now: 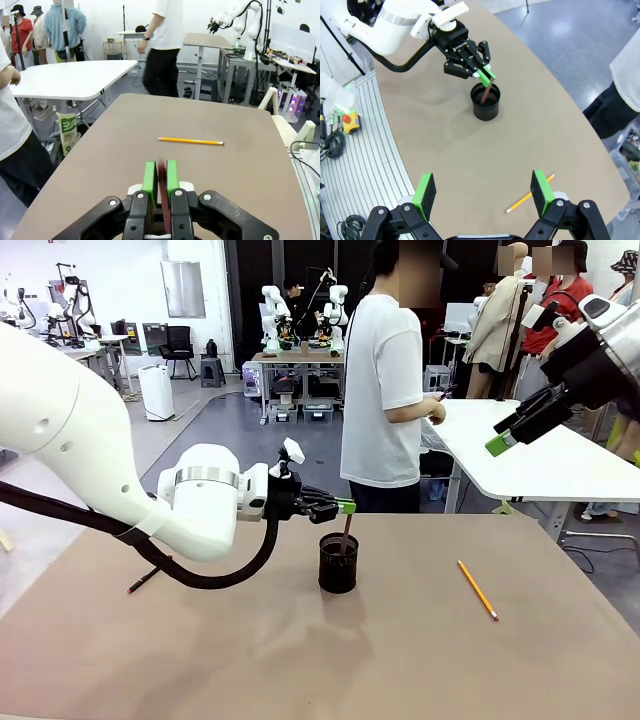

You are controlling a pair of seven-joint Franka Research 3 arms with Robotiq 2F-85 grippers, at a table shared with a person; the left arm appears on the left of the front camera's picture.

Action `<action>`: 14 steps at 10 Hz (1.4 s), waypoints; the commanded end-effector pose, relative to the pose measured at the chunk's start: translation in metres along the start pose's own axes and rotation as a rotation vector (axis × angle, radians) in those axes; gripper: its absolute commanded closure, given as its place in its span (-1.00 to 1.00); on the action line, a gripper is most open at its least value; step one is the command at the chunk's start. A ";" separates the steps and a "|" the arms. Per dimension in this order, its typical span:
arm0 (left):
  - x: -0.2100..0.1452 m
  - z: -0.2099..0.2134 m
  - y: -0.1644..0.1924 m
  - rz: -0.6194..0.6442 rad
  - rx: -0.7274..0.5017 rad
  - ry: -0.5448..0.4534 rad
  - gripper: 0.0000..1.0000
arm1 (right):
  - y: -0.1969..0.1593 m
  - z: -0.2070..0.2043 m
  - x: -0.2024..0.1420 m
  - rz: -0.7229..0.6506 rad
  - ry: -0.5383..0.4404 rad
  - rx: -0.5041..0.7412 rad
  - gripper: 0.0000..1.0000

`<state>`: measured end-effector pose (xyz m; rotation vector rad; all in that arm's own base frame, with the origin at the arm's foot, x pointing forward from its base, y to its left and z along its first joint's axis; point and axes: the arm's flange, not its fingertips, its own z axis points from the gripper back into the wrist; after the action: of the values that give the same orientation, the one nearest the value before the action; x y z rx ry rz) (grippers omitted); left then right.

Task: Place the pens into the pen holder.
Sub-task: Pick up a writing instrument from the table and place it into the Pen holder.

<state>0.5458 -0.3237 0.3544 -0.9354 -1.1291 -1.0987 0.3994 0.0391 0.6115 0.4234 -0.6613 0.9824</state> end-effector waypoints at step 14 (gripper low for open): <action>0.024 0.028 0.000 0.059 0.098 0.105 -1.00 | -0.001 0.000 0.001 0.008 -0.017 0.013 -1.00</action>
<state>0.5496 -0.3098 0.3672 -0.8542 -1.0982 -1.0418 0.3994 0.0391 0.6115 0.4234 -0.6613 0.9825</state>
